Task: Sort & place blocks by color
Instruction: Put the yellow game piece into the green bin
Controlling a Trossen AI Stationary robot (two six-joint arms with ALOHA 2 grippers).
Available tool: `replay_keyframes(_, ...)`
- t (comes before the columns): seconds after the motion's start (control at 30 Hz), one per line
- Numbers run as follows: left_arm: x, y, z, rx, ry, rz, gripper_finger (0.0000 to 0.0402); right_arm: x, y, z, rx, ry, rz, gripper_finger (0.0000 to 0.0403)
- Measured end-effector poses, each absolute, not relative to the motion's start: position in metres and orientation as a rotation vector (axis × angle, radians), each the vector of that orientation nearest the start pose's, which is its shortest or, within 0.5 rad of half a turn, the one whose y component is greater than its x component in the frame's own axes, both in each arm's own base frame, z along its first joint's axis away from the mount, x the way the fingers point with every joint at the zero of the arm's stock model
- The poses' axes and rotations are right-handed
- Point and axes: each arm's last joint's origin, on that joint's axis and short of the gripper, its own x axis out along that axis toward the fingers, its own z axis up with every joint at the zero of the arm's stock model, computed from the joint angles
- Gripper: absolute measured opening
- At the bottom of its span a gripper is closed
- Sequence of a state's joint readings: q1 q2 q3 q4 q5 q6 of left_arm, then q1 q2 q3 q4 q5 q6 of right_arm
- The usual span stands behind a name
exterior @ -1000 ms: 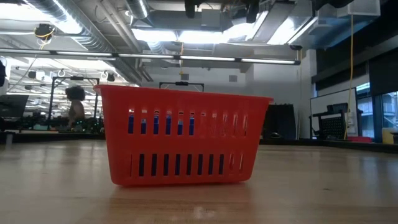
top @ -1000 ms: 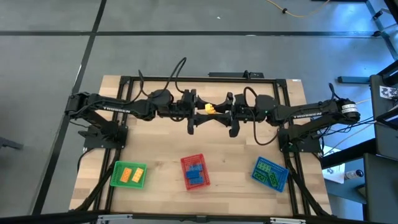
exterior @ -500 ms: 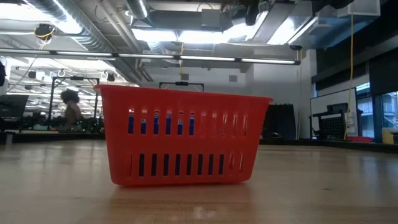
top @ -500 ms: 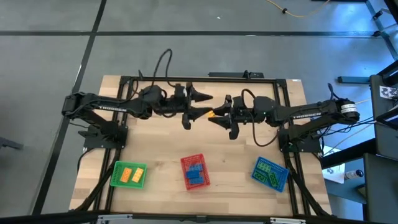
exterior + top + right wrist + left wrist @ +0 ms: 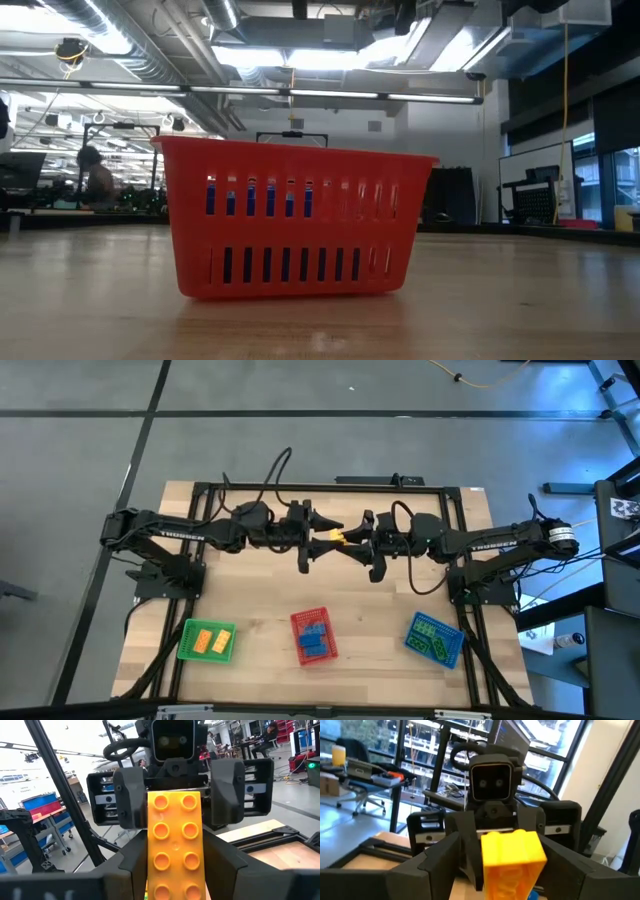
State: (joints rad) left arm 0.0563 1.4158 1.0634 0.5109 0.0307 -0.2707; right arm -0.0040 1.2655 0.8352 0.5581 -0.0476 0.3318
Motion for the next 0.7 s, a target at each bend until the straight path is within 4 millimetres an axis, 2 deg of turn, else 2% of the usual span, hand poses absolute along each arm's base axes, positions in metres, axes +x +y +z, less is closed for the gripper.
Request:
replay_keyframes(0.27,0.3246,0.0173,0.3530,-0.277,-0.179,0.000,0.0228,0.2842,0.0002,0.3199,0.328,-0.119,0.063,0.0143)
replay_keyframes(0.4,0.3247,0.0169,0.3529,-0.278,-0.175,-0.013,0.0196,0.2842,0.0002,0.3199,0.328,-0.119,0.063,0.0143)
replay_keyframes(0.57,0.3251,0.0165,0.3510,-0.304,-0.153,-0.028,0.0135,0.2843,0.0000,0.3196,0.328,-0.117,0.057,0.0143)
replay_keyframes(0.7,0.3251,0.0165,0.3510,-0.303,-0.153,-0.030,0.0129,0.2842,-0.0002,0.3197,0.319,-0.118,0.054,0.0143)
